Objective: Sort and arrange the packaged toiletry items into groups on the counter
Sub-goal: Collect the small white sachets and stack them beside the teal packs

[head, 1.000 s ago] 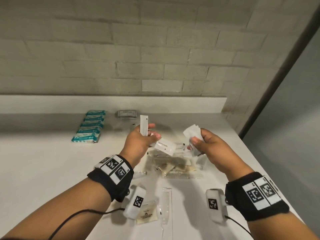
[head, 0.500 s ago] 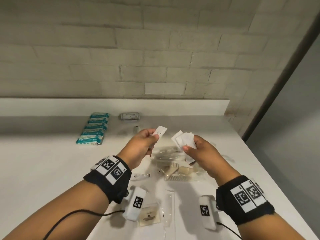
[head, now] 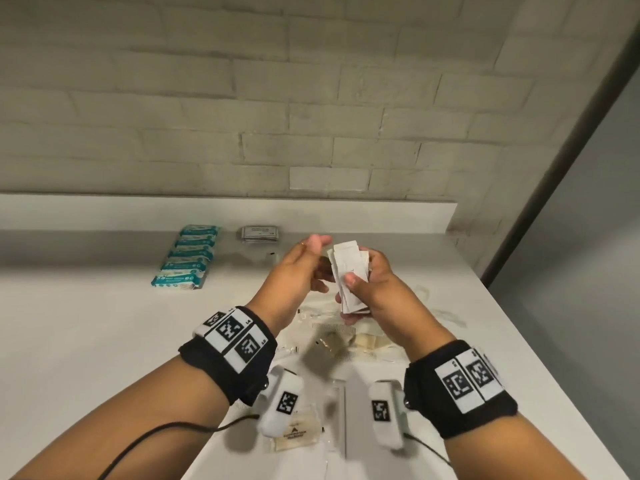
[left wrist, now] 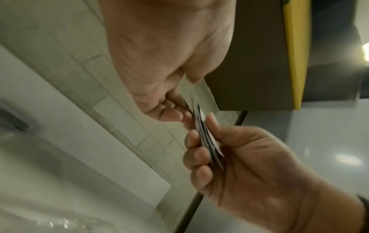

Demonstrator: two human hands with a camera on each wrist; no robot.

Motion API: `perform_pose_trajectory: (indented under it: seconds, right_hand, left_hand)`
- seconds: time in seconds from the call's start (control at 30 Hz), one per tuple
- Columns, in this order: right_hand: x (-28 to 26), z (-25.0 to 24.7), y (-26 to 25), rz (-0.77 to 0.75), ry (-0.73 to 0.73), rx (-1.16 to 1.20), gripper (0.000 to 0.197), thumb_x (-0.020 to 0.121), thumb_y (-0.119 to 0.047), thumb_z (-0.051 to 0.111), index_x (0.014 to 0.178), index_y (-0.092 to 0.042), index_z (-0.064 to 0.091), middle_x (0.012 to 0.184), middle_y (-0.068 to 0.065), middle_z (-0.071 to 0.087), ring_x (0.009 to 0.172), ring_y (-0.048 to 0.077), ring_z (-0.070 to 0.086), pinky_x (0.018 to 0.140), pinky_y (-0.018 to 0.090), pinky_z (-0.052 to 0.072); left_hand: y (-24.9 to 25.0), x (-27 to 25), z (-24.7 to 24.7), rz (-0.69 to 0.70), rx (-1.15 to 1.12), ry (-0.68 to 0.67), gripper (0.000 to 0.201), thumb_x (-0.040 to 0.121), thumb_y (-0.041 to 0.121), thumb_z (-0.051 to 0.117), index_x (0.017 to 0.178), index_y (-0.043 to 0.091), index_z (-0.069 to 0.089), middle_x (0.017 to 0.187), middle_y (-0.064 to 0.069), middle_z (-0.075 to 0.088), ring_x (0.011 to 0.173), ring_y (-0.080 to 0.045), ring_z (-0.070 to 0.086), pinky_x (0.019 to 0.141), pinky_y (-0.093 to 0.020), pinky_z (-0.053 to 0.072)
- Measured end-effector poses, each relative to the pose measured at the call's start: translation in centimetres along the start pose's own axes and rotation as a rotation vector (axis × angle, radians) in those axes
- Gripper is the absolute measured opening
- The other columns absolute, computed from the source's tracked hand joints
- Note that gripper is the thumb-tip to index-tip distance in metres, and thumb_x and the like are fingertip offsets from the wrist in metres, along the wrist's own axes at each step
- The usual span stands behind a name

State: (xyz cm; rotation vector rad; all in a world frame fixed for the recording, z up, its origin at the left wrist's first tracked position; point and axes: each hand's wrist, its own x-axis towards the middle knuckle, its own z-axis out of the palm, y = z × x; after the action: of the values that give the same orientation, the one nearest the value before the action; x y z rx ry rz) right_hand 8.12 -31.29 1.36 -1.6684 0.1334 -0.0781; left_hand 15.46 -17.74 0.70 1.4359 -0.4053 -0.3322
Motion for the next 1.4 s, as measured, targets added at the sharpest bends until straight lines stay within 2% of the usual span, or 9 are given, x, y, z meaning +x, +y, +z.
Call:
perform_pose_trajectory:
  seconds: [0.07,0.2,0.3,0.4,0.53,0.83,1.03,1.2,1.4]
  right_hand:
    - [-0.2,0.7,0.8,0.006,-0.013,0.129,0.072,0.096,-0.013,0.055,0.15,-0.033,0.011,0.1,-0.008,0.064,0.077,0.025,0.063,0.056,0.035,0.051]
    - [0.1,2.0,1.4,-0.008,-0.056,-0.018,0.095,0.094,-0.023,0.059,0.147,-0.043,-0.018,0.138,-0.011,0.047,0.077,0.026,0.069,0.059,0.034,0.053]
    - [-0.3,1.2,0.6,-0.042,0.126,-0.363,0.109,0.081,-0.043,0.072,0.149,-0.042,-0.013,0.112,0.0,0.058,0.083,0.014,0.065,0.068,0.025,0.05]
    - [-1.2,0.1,0.1,-0.197,0.119,-0.593,0.126,0.061,-0.049,0.084,0.149,-0.046,-0.006,0.13,-0.006,0.04,0.117,0.008,0.048,0.097,0.026,0.042]
    - [-1.2,0.4,-0.4,-0.351,-0.16,-1.004,0.142,0.058,-0.046,0.086,0.137,-0.046,-0.033,0.158,-0.011,0.003,0.146,0.007,-0.002,0.119,0.027,0.008]
    - [-0.3,0.4,1.0,-0.639,-0.004,-1.07,0.12,0.065,-0.037,0.074,0.151,-0.034,-0.01,0.129,-0.001,0.039,0.123,0.016,0.038,0.11,0.035,0.034]
    - [0.2,-0.1,0.8,-0.141,-0.087,-0.309,0.106,0.072,-0.041,0.079,0.151,-0.034,0.009,0.141,-0.006,0.037,0.122,0.006,0.046,0.098,0.021,0.041]
    - [0.9,1.5,0.0,0.098,-0.183,0.282,0.013,0.09,-0.019,0.057,0.095,-0.008,0.061,0.083,0.011,0.066,0.072,0.022,0.067,0.067,0.03,0.055]
    - [3.0,5.1,0.7,0.203,-0.154,0.438,0.011,0.092,0.001,0.055,0.084,-0.003,0.061,0.065,0.003,0.064,0.061,0.022,0.067,0.064,0.03,0.06]
  left_hand:
    - [-0.2,-0.4,0.4,-0.088,-0.037,-0.094,0.06,0.085,0.058,0.055,0.121,0.01,0.058,0.098,-0.015,0.067,0.076,-0.023,0.064,0.064,-0.035,0.049]
    - [-0.1,-1.1,1.5,-0.198,-0.142,-0.114,0.029,0.099,0.024,0.049,0.102,-0.002,0.06,0.074,-0.018,0.06,0.044,-0.026,0.055,0.04,-0.026,0.042]
    - [0.2,-0.6,1.2,-0.198,-0.24,-0.014,0.016,0.099,0.015,0.047,0.093,0.008,0.06,0.077,-0.007,0.066,0.062,-0.023,0.065,0.053,-0.029,0.05]
    - [0.3,-0.4,0.7,-0.246,-0.177,-0.052,0.006,0.094,0.005,0.054,0.092,0.01,0.054,0.069,-0.007,0.055,0.056,-0.018,0.06,0.049,-0.026,0.049]
    - [0.2,-0.7,1.3,-0.28,-0.085,-0.212,0.022,0.089,-0.009,0.046,0.089,0.008,0.06,0.067,-0.01,0.058,0.056,-0.02,0.058,0.048,-0.026,0.052]
    - [0.2,-1.0,2.0,-0.322,-0.123,-0.227,0.025,0.091,-0.006,0.043,0.081,0.01,0.06,0.058,-0.002,0.059,0.048,-0.011,0.06,0.041,-0.019,0.045]
    - [0.6,-0.3,1.7,-0.176,-0.308,0.027,0.012,0.095,0.007,0.05,0.093,0.012,0.061,0.06,-0.001,0.062,0.064,-0.019,0.062,0.067,-0.033,0.049]
    - [0.8,-0.1,1.0,-0.052,-0.291,0.101,0.014,0.098,0.013,0.047,0.092,0.018,0.058,0.077,0.003,0.072,0.072,-0.016,0.066,0.064,-0.028,0.049]
    - [-0.1,-0.4,-2.0,-0.102,-0.262,0.14,0.003,0.094,0.019,0.056,0.095,0.019,0.059,0.096,-0.001,0.074,0.088,-0.021,0.066,0.078,-0.035,0.049]
